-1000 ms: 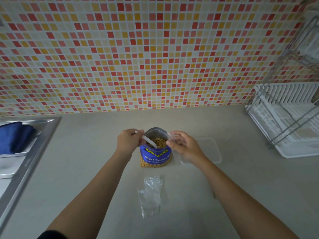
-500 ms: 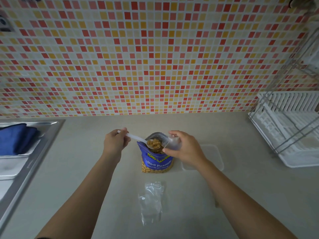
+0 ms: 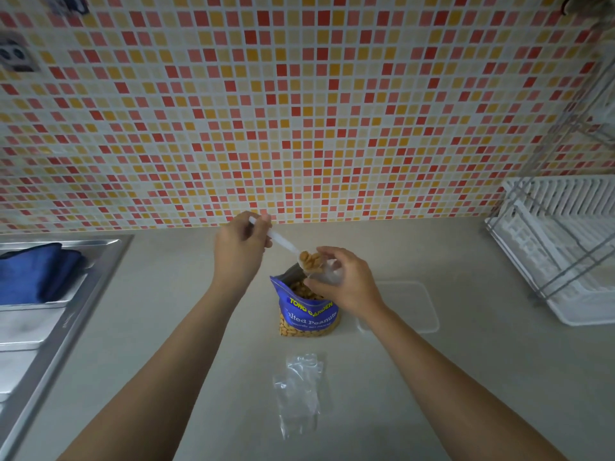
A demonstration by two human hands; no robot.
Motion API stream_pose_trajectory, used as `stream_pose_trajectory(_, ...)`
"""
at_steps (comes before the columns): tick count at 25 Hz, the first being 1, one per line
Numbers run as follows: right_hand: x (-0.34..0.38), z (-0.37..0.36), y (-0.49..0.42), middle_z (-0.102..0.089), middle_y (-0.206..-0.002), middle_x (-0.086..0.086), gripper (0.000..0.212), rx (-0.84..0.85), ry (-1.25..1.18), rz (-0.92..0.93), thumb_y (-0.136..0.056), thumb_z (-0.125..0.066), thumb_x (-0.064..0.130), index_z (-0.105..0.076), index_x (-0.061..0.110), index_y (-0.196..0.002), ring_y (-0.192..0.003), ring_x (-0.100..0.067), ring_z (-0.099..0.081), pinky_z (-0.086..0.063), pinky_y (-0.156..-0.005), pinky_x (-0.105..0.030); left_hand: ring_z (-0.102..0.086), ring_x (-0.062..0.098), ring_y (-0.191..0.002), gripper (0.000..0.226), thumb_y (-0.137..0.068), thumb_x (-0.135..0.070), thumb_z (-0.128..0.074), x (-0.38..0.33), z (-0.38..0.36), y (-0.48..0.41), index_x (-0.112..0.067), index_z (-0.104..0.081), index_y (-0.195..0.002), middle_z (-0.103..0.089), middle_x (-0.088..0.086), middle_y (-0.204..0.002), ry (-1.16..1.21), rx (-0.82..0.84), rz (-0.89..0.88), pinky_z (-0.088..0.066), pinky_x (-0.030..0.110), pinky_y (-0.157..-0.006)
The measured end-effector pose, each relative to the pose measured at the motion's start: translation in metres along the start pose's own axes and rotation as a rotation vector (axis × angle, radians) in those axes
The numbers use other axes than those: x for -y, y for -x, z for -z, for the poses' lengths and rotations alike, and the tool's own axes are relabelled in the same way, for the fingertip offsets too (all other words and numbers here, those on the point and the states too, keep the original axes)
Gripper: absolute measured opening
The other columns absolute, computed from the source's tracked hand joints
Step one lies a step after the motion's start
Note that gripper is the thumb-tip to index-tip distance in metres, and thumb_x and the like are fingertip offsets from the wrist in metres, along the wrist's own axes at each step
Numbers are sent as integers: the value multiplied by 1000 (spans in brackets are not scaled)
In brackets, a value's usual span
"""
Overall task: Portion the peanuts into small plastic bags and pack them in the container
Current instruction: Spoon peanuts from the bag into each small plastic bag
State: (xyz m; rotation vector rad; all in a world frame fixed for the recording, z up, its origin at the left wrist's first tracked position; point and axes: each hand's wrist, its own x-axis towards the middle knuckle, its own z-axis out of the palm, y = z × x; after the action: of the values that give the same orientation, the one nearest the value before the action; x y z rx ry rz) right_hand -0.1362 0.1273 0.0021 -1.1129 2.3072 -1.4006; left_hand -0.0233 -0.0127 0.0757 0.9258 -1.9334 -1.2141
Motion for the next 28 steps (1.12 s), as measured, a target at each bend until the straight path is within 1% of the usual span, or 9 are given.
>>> stream_pose_trajectory(2,3,-3,1,-64,-105,11,53,-32,-123,-39,-64,-82,30,-60,27,-113,-85,1,-57,-45,-77,-15,-60,5,-57,24,-93,-29,-51,-17,-1,13,-12,-63,-82,-64,3,-60,-173,30,-252,-41,14,-53)
stream_pose_trajectory(4,6,-5,2,-64,-103,14,50,-54,-209,-62,-66,-81,28,-60,28,-112,-86,3,-58,-44,-75,-8,-57,14,-53,26,-91,-31,-52,-28,2,22,-10,-64,-81,-64,8,-59,-279,26,-485,-41,23,-53)
stream_pose_trajectory(6,8,-6,4,-64,-103,14,49,-65,-268,-75,-68,-81,28,-60,27,-112,-89,4,-59,-44,-76,-7,-57,21,-53,26,-90,-31,-52,-34,8,22,-10,-65,-83,-64,9,-59,-286,-15,-564,-39,25,-51)
stream_pose_trajectory(12,6,-1,9,-66,-109,8,48,-118,-407,-85,-69,-80,26,-58,38,-111,-99,-4,-62,-49,-91,-27,-61,11,-58,22,-90,-32,-53,-24,21,2,-24,-59,-70,-62,-3,-63,178,-262,-112,-48,34,-63)
stream_pose_trajectory(15,4,3,13,-66,-110,8,48,-138,-440,-44,-69,-80,25,-57,40,-109,-103,-11,-63,-49,-95,-32,-60,5,-55,21,-90,-32,-52,5,10,0,-20,-62,-76,-63,-3,-64,112,-200,28,-48,32,-65)
stream_pose_trajectory(18,0,5,16,-66,-111,7,51,-139,-465,-76,-66,-80,35,-58,37,-112,-103,-11,-63,-50,-94,-37,-62,0,-57,22,-91,-30,-53,31,-13,10,-14,-64,-82,-66,0,-65,-136,26,-38,-47,21,-62)
stream_pose_trajectory(21,-7,7,18,-65,-112,7,55,-153,-465,-113,-64,-77,47,-56,36,-114,-103,-10,-62,-52,-91,-36,-66,19,-70,23,-91,-28,-55,47,-32,13,-11,-70,-86,-72,9,-75,-281,177,-113,-52,34,-68)
stream_pose_trajectory(23,-12,9,20,-66,-111,6,50,-135,-466,-142,-64,-76,48,-56,42,-109,-101,-9,-63,-53,-88,-33,-65,27,-73,27,-91,-29,-54,49,-38,11,-8,-70,-87,-72,12,-76,-309,158,-85,-52,37,-70)
stream_pose_trajectory(28,-33,4,32,-68,-105,4,50,-92,-444,-209,-62,-76,49,-56,41,-107,-99,-13,-64,-54,-84,-31,-61,24,-63,26,-91,-27,-54,50,-42,21,-7,-70,-86,-70,12,-70,-409,165,-167,-41,24,-61)
